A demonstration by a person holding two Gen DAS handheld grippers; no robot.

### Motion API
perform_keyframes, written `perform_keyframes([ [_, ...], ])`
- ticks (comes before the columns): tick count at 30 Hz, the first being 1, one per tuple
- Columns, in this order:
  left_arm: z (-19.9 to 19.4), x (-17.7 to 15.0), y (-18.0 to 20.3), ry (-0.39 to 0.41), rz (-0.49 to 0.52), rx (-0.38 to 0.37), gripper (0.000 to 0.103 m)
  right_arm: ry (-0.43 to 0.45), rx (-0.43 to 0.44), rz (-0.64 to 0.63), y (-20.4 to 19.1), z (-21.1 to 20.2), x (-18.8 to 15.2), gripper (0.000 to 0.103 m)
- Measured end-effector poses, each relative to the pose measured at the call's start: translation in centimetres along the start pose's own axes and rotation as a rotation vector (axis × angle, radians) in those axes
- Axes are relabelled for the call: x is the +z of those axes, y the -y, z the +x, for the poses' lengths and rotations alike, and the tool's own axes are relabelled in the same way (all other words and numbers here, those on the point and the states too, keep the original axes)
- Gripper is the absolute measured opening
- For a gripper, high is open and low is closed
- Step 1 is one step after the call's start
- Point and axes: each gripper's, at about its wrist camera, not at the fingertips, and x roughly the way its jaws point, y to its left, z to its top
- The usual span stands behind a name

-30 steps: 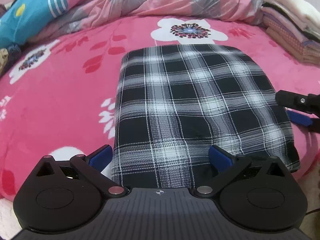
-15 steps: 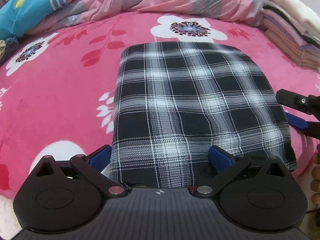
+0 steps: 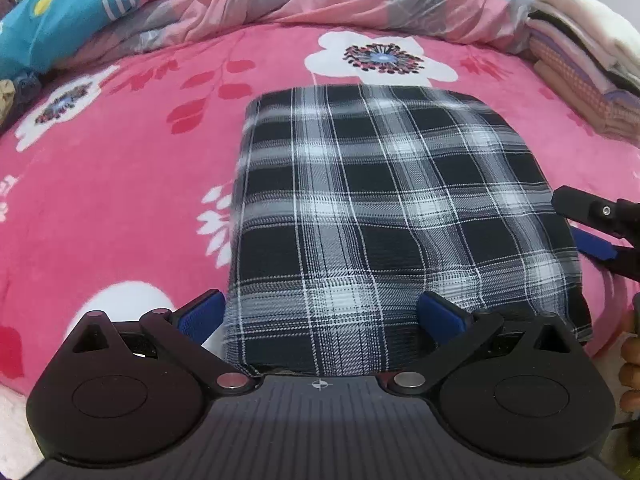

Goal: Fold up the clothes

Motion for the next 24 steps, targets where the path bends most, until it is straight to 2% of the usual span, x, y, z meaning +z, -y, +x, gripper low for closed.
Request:
perform_keyframes([
  [2,-0.8,0.1,0.0,0.026,0.011,0.028,0.103,-0.001,0.001,-0.002,0.0,0.0,0.0,0.103],
  [7,-3.2,0.7,0.4,0.151,0.040,0.121,0.103,-0.010,0.011,-0.007,0.2,0.0,0.1,0.103],
  [9,-3.2,1.4,0.8,0.175,0.040,0.151,0.103,-0.011,0.005,-0.016,0.0,0.1,0.0,0.103],
  [12,-2.2,2.3,1.6,0.187,0.050,0.153,0.103,-0.017,-0.017,-0.038,-0.4,0.2,-0.1,0.103],
  [15,-0.7,2.7,2.5,0.172,0.066,0.144,0.103,-0.025,-0.034,-0.027,-0.8,0.0,0.4,0.103],
  [17,0.4,2.7,2.7,0.119,0.056,0.138,0.103,-0.029,-0.045,-0.017,-1.1,-0.4,0.8,0.099],
  [19,1.4,2.7,2.8,0.057,0.048,0.141,0.103,0.009,-0.040,-0.047,-1.9,-1.4,1.4,0.095],
  [23,1.9,2.5,1.9,0.027,-0.014,0.112,0.103,0.083,-0.057,-0.207,-5.0,-2.2,2.6,0.079],
  [24,2.0,2.5,1.7,0.019,-0.029,0.104,0.103,0.088,-0.061,-0.243,-5.8,-1.8,2.9,0.071],
])
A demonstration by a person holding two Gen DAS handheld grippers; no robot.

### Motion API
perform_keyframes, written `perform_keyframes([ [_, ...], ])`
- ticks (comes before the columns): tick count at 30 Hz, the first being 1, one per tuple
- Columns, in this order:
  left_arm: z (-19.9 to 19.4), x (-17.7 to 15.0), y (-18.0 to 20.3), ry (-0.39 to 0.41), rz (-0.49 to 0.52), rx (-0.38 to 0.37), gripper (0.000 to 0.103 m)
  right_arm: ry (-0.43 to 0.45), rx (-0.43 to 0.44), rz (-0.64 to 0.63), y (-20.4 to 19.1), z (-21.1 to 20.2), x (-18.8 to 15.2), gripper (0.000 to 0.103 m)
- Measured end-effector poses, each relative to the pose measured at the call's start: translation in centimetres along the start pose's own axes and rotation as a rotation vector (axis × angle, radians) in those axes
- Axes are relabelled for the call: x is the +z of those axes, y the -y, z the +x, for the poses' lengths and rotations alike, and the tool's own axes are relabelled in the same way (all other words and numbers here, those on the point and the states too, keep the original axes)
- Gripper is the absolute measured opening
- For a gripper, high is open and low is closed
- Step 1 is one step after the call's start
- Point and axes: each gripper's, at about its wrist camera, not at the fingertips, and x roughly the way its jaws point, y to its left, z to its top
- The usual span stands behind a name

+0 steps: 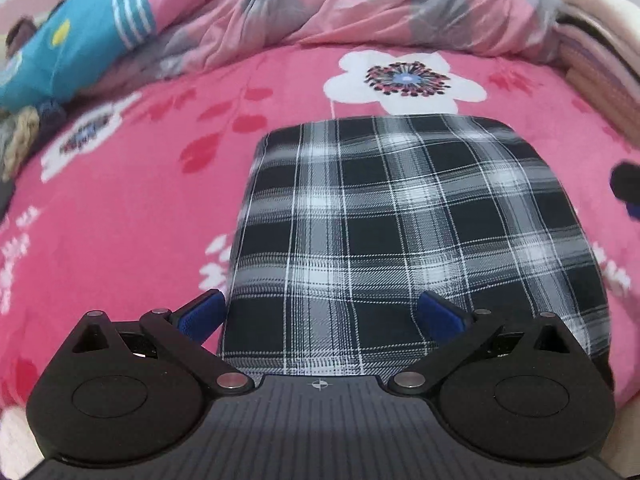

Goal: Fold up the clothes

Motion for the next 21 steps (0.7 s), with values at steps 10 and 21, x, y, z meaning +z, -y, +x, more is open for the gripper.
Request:
perform_keyframes([
  [10,0.3,0.0,-0.6,-0.029,-0.039,-0.031,0.103,-0.057,-0.010,-0.300,-5.5,4.9,0.6,0.033],
  [21,0.6,0.1,-0.9,-0.033,-0.050,-0.044,0.103,-0.141,-0.148,-0.228,-1.7,10.5,2.8,0.012],
])
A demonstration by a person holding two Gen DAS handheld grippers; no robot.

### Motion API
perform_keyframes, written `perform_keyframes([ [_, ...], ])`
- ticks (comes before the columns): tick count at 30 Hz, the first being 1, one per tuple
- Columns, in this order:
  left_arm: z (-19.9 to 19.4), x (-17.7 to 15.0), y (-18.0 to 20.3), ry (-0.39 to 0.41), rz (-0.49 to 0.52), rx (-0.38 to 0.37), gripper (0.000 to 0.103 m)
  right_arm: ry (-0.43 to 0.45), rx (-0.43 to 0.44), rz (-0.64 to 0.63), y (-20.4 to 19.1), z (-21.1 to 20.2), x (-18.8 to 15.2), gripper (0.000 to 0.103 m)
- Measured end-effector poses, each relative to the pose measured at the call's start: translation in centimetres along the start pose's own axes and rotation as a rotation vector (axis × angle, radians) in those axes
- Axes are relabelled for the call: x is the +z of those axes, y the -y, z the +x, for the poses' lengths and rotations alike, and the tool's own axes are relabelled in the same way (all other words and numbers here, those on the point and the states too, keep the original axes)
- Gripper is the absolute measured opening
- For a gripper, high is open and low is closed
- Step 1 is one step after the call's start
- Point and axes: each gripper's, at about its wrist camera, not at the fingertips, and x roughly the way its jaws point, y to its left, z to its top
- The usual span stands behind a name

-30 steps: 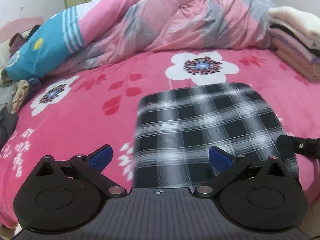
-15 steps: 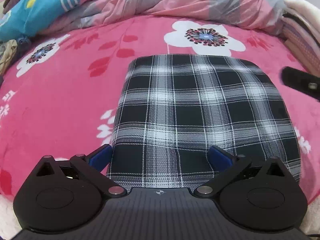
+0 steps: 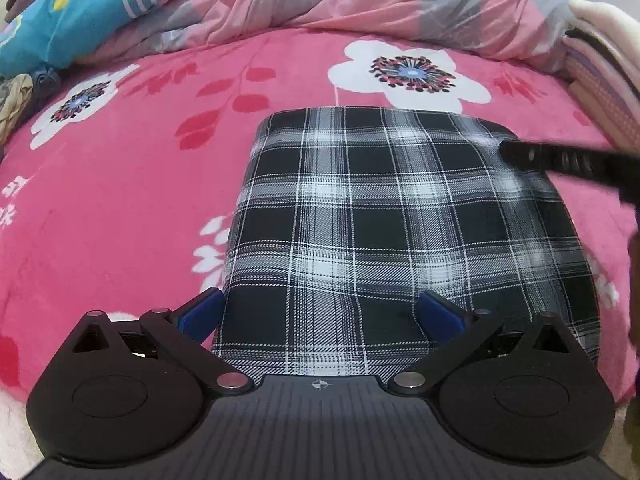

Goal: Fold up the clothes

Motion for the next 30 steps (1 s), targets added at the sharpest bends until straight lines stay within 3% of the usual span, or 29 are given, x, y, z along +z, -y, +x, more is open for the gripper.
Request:
perform_keyframes([
  [4,0.1,0.1,-0.1,-0.002,-0.001,-0.005,0.103,0.023,0.009,0.056,1.0,-0.6,1.2,0.013],
  [8,0.2,0.0,-0.2,-0.003,-0.004,-0.014,0.103,-0.022,0.157,0.017,-0.2,-1.3,0.7,0.013],
  [11,0.3,0.0,-0.3,-0.003,-0.009,-0.019,0.103,-0.084,0.117,0.038,0.4,0.9,0.6,0.012],
  [13,0.3,0.0,-0.3,-0.005,-0.010,-0.022,0.103,-0.079,0.011,0.069,1.3,2.1,1.1,0.012],
  [17,0.4,0.0,-0.5,-0.008,-0.011,-0.032,0.103,-0.028,-0.018,0.057,1.0,0.9,2.2,0.013],
  [19,0.5,0.0,-0.6,-0.008,-0.016,-0.038,0.103,-0.015,0.030,0.005,-0.2,-0.1,2.5,0.014],
  [25,0.6,-0.1,-0.9,-0.009,-0.021,-0.057,0.103,-0.180,0.232,0.041,-2.2,3.0,3.0,0.015],
  [28,0.5,-0.2,-1.4,-0.007,-0.024,-0.078,0.103,-0.176,0.034,0.012,-2.4,4.8,3.5,0.015],
  [30,0.1,-0.6,-2.2,-0.003,-0.034,-0.109,0.103,-0.132,0.026,0.016,-2.8,3.8,4.0,0.016],
])
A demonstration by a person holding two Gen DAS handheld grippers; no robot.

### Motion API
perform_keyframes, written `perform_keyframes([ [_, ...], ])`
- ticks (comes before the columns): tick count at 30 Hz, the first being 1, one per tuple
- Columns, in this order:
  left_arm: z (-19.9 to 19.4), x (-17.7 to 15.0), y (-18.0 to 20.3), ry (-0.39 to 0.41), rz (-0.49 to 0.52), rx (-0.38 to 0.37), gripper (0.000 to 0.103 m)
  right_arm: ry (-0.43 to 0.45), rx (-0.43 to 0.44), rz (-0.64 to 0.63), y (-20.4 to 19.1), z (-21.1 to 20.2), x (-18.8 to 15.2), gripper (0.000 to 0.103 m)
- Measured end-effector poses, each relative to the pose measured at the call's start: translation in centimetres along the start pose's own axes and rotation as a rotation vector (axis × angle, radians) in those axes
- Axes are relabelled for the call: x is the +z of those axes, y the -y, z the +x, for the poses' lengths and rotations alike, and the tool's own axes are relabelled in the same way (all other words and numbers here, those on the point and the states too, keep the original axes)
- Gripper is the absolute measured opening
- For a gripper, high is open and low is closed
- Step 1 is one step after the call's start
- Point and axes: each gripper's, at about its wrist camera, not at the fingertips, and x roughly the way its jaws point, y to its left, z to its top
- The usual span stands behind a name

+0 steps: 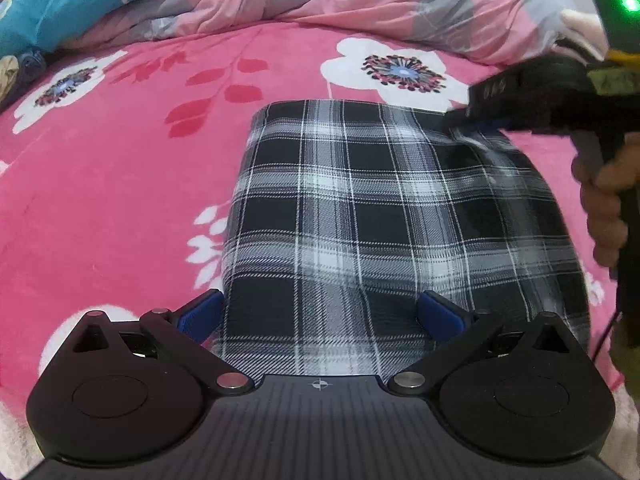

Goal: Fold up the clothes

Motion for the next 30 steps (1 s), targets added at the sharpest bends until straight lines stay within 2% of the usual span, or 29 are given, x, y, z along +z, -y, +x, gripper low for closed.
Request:
perform_keyframes([
  [3,-0.9,-0.9,-1.3,0.000,-0.014,-0.057,0.103,0.004,0.125,-0.083,-2.4,-1.6,-0.2,0.016],
  [7,-1.6,-1.8,-2.0,-0.022,0.021,-0.110,0.103,-0.107,0.350,-0.100,-5.5,0.0,-0.5,0.016],
  [11,-1.3,-2.8,-2.0,-0.059,0.031,-0.145,0.103,-0.211,0.393,-0.054,-7.7,4.5,-0.4,0.016],
  [13,-1.2,-3.2,-1.9,-0.063,0.040,-0.152,0.103,-0.184,0.308,-0.029,-7.6,5.8,0.0,0.015],
  [14,-1.3,-3.3,-1.8,-0.059,0.056,-0.153,0.103,-0.157,0.296,0.001,-7.0,5.3,0.1,0.016],
  [17,-1.7,-3.7,-2.1,-0.049,0.083,-0.166,0.103,-0.071,0.279,0.095,-4.6,3.2,0.3,0.016],
  [19,-2.4,-3.8,-2.8,-0.022,0.074,-0.178,0.103,-0.016,0.313,0.134,-2.6,0.2,-0.4,0.018],
  [21,-3.3,-3.8,-3.7,0.014,0.064,-0.191,0.103,0.037,0.351,0.184,-0.3,-3.1,-1.6,0.028],
  [23,-4.3,-3.9,-4.6,0.058,0.061,-0.200,0.103,0.084,0.352,0.235,2.0,-5.7,-3.0,0.039],
  [27,-6.2,-3.5,-5.4,0.176,0.115,-0.176,0.103,0.145,0.296,0.351,6.8,-9.2,-6.3,0.045],
  [30,-6.0,-2.8,-5.1,0.209,0.134,-0.158,0.103,0.181,0.253,0.414,9.3,-10.3,-8.7,0.048],
])
